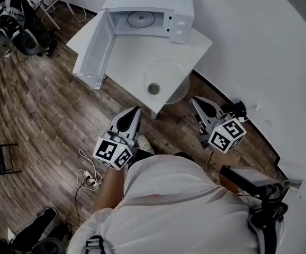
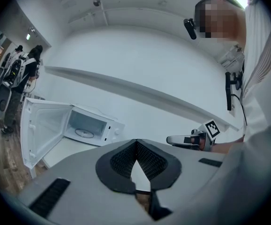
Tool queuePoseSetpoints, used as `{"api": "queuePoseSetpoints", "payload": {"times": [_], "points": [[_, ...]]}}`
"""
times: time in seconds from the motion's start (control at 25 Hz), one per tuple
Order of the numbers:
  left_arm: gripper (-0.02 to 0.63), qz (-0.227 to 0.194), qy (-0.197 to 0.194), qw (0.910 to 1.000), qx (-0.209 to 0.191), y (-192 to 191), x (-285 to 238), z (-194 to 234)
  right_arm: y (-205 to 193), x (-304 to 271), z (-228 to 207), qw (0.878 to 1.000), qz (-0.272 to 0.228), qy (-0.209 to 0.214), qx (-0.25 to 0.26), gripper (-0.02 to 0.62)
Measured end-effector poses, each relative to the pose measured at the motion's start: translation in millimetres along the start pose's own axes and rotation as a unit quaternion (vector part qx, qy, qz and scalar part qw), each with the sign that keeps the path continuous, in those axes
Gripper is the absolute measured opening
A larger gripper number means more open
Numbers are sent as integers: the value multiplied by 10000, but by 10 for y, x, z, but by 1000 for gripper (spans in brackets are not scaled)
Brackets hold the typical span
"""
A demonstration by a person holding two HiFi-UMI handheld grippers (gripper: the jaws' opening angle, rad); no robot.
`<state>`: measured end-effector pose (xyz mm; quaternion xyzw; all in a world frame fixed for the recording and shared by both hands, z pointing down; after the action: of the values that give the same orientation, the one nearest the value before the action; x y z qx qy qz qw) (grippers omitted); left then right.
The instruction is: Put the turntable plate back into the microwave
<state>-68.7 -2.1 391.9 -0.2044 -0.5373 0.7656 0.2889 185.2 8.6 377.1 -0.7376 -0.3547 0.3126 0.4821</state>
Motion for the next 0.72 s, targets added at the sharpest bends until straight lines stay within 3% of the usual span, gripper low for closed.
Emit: {"api": "queuePoseSetpoints", "payload": {"times": [0.2, 0.4, 0.72], "points": [[11, 211, -271, 9993, 156, 17, -123, 394, 14, -289, -69, 9994, -26, -299, -192, 5], [11, 323, -372, 9984, 279, -58, -363, 626, -119, -352, -433, 9947, -124, -457, -910, 5], [11, 625, -56, 9975, 321, -295, -731, 619, -515, -375, -1207, 9844, 128, -597, -1650, 25]]}}
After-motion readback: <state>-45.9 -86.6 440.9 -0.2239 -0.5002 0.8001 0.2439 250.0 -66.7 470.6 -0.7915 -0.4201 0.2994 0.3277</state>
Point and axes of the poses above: the fingertips, and each gripper's own axes: x backward along the fingers, z to its left, y out of its top, the point moved 6 cm from there along x, backward along the fingers, and after that the axes turned 3 degrees about -z, right-handed, at the moved point
